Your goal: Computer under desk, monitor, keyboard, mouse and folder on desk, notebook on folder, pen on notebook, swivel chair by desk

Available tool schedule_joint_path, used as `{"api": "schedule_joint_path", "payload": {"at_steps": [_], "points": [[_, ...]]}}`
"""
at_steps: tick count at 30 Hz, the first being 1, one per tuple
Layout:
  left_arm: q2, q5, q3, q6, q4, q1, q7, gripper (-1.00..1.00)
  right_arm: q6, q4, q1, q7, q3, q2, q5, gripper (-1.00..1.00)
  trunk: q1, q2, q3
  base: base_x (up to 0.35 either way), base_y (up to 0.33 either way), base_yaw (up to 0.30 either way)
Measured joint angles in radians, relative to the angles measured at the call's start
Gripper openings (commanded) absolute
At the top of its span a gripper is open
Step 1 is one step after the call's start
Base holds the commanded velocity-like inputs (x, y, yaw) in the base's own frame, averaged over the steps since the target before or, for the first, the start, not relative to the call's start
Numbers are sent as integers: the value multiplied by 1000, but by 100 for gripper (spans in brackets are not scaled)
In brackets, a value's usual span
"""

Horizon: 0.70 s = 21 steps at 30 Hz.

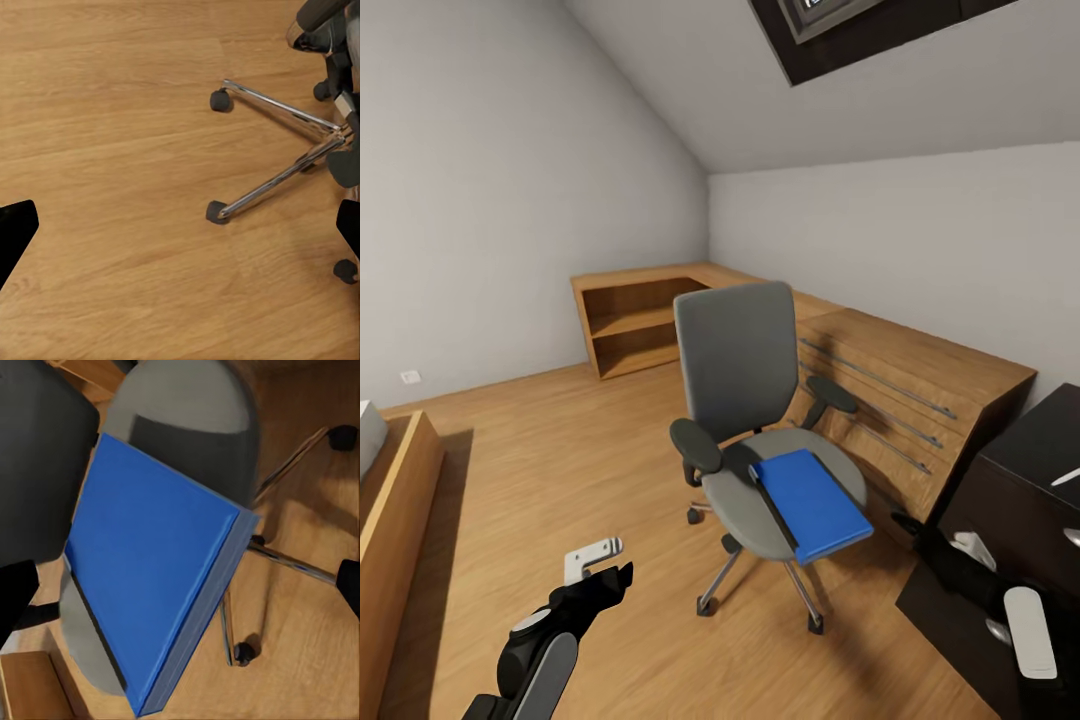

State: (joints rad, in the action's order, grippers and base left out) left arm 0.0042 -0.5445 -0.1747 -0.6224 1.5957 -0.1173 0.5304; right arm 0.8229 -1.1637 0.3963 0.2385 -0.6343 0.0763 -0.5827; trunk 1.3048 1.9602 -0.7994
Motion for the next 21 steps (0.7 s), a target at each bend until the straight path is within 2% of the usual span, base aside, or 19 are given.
{"api": "schedule_joint_path", "payload": {"at_steps": [7,17,19,21], "points": [[0,0,-2,0,0,0,0,100,10,16,0,9,-1,19,-28,100,27,49,-22,0,0,0],[-1,0,-3,-3,-2,0,0,100,-1,21,0,1,1,15,-29,100,65,119,-53,0,0,0],[-1,0,-3,-3,-2,0,0,100,-19,31,1,0,3,8,-34,100,73,133,-60,0,0,0],[-1,0,-4,-3,-3,0,0,100,-76,53,1,1,3,3,-46,100,81,147,-66,0,0,0]]}}
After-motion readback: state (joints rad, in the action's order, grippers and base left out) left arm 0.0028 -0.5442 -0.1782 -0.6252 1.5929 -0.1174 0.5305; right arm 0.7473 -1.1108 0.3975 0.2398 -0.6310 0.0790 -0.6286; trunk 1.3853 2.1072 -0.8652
